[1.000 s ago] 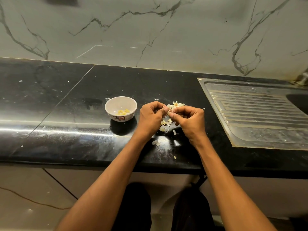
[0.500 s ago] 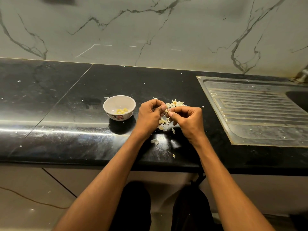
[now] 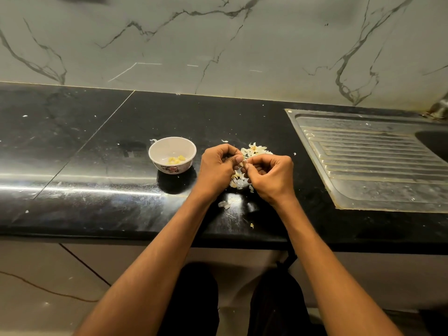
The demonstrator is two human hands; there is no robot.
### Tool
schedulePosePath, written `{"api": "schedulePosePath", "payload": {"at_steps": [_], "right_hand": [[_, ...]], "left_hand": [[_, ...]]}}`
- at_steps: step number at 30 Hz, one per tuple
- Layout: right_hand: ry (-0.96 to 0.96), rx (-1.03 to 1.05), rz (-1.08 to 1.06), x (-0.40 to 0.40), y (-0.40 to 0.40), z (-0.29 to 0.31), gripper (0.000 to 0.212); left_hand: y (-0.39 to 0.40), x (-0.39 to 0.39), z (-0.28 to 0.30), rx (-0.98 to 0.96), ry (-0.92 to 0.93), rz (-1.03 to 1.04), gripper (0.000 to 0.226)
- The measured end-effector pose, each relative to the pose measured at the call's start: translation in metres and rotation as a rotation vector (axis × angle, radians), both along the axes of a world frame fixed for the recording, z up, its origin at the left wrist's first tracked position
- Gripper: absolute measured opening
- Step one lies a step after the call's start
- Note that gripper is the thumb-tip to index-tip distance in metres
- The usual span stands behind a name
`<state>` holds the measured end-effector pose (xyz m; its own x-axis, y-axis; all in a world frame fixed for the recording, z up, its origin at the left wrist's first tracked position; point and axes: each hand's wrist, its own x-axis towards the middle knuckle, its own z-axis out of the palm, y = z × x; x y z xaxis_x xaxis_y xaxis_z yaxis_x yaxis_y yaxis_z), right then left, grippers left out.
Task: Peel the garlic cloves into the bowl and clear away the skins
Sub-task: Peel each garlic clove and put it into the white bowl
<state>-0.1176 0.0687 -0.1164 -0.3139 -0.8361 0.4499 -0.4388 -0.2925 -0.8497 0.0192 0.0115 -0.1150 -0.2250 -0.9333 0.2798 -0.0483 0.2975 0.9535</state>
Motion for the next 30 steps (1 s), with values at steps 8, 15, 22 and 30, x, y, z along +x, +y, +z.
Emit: {"api": "schedulePosePath", "payload": {"at_steps": [8, 15, 22, 30], "right_hand": [[-0.028, -0.034, -0.043, 0.002, -0.004, 0.001, 0.003], [-0.322, 0.064, 0.031, 0.002, -0.003, 0.008, 0.004], [-0.475, 0.143, 0.151, 0.002, 0.002, 0.012, 0.010], [-0.574, 0.156, 0.077, 0.002, 0.002, 0.014, 0.004]], "left_hand": [[0.002, -0.001, 0.005, 0.037, 0.067, -0.021, 0.009], [0.002, 0.001, 0.005, -0.007, 0.104, -0.044, 0.013], [0.001, 0.001, 0.002, -0.082, 0.090, -0.001, 0.013], [0.005, 0.000, 0.003, -0.120, 0.077, -0.022, 0.010]]}}
